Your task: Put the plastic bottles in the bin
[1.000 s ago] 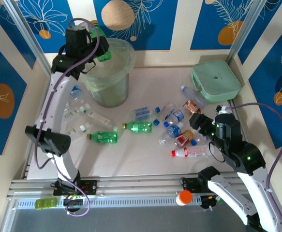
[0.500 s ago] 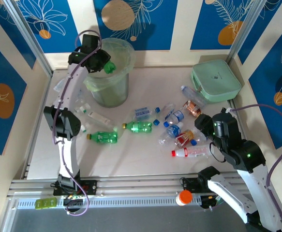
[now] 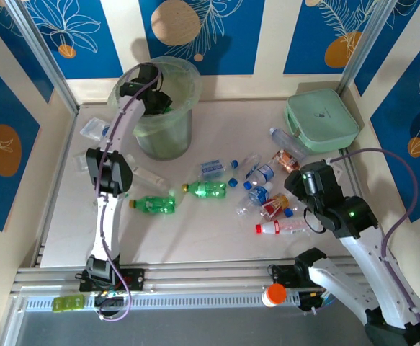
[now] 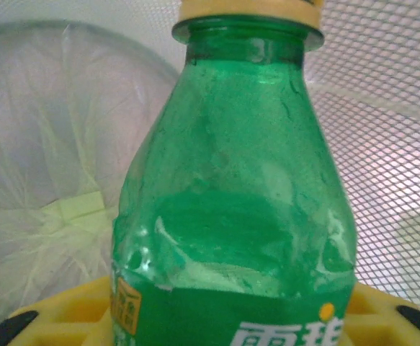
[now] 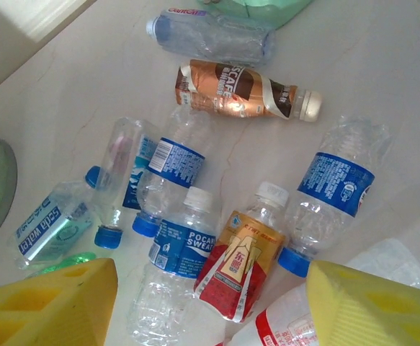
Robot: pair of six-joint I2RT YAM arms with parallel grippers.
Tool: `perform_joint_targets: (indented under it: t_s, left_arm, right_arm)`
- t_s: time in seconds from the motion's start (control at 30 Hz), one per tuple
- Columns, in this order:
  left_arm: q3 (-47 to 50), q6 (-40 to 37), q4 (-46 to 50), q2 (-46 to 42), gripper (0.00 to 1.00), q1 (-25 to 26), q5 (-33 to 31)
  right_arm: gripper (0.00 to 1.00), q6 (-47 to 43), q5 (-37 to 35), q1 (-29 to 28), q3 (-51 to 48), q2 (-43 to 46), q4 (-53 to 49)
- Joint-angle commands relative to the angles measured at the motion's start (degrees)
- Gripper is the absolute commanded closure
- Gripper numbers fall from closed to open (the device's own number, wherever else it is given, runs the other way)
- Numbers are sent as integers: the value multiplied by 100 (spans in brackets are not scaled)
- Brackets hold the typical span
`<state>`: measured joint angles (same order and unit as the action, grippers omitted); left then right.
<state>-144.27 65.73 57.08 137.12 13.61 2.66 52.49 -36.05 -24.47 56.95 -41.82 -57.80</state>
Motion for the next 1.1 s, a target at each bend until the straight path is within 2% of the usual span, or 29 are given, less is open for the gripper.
perform_joint_targets:
  t_s: [0.0, 0.17, 0.37, 0.43, 0.7, 0.8, 0.9, 1.07]
  left_arm:
    - [132, -1, -339, -113, 48, -42, 362]
    - [144, -143, -312, -280, 33, -42, 207]
    - [145, -285, -451, -607, 32, -42, 314]
    - [145, -288, -464, -717, 27, -42, 284]
    - [136, -216, -466, -784, 25, -50, 409]
    - [136, -312, -421, -893, 27, -42, 460]
    - [129, -827, -584, -1223, 28, 55, 511]
    - [416, -2517, -909, -2158, 50, 511, 63]
  right_arm:
    - [29, -94, -221, 21, -103, 73, 51]
    - [29, -259, -271, 21, -66, 221, -1]
    - [29, -413, -171, 21, 87, 358, -82]
    - [29, -490, -156, 21, 152, 380, -123]
    - [29, -651, -148, 21, 242, 570, -170]
    - [29, -806, -85, 21, 320, 570, -116]
    - [29, -1121, 98, 21, 450, 545, 4]
    - [30, -1804, 492, 21, 624, 565, 193]
